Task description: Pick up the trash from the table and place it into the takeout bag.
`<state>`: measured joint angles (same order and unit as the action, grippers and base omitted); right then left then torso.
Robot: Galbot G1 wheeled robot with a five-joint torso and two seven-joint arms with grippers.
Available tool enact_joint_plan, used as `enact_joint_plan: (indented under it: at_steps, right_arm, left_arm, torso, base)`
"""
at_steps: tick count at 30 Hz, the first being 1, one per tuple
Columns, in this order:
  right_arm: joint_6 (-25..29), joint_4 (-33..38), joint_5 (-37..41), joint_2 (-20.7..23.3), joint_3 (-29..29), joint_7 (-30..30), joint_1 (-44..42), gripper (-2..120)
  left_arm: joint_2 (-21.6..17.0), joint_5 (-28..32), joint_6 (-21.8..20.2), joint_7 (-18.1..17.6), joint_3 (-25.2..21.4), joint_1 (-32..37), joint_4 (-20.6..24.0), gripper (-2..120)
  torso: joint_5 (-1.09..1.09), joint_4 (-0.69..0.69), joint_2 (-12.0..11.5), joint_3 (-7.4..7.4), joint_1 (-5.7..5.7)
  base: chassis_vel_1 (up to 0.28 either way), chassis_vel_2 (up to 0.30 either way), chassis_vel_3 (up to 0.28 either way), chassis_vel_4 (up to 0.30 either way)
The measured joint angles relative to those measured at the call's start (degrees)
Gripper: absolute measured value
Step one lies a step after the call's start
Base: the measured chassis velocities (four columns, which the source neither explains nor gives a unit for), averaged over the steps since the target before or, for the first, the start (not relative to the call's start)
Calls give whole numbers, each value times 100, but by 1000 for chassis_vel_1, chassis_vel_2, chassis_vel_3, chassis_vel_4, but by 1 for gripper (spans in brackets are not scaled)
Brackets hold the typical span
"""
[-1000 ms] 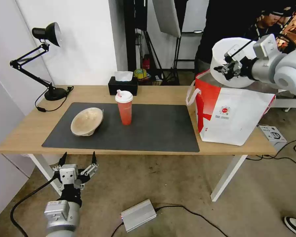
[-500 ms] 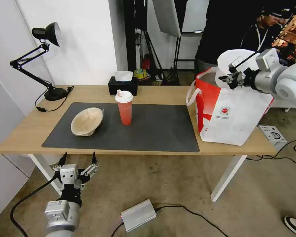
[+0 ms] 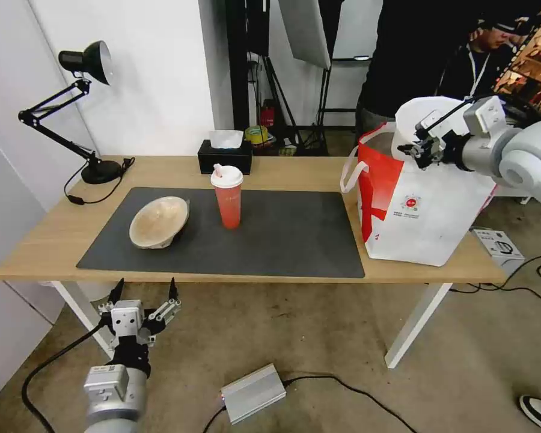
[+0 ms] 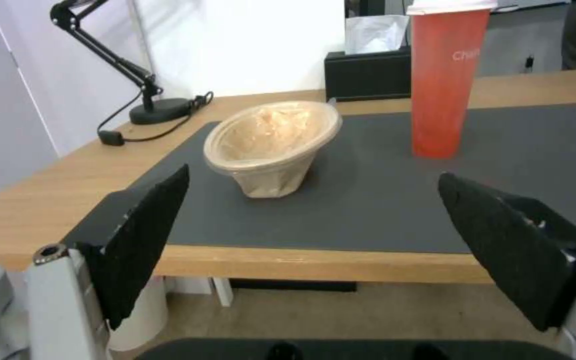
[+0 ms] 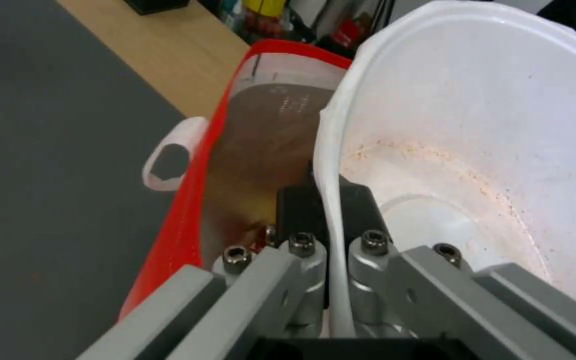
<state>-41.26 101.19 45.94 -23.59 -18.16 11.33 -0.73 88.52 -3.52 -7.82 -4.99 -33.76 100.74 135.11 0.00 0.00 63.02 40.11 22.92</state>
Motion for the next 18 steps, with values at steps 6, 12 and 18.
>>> enact_joint_plan:
  at_steps: [6, 12, 18]
  right_arm:
    - [0, 91, -1, 53, 98, 43, -122, 0]
    - [0, 141, -18, 77, 213, 49, -300, 0]
    - [0, 199, -23, 103, 274, 50, -404, 0]
  left_arm:
    - [11, -2, -1, 0, 12, -9, -23, 100]
    - [20, -10, -2, 0, 25, -14, -31, 100]
    - [23, -17, -1, 0, 25, -10, -30, 100]
  torso:
    - [0, 0, 0, 0, 0]
    - [0, 0, 0, 0, 0]
    - [0, 0, 0, 0, 0]
  base:
    - [0, 0, 0, 0]
    - [0, 0, 0, 0]
    - [0, 0, 0, 0]
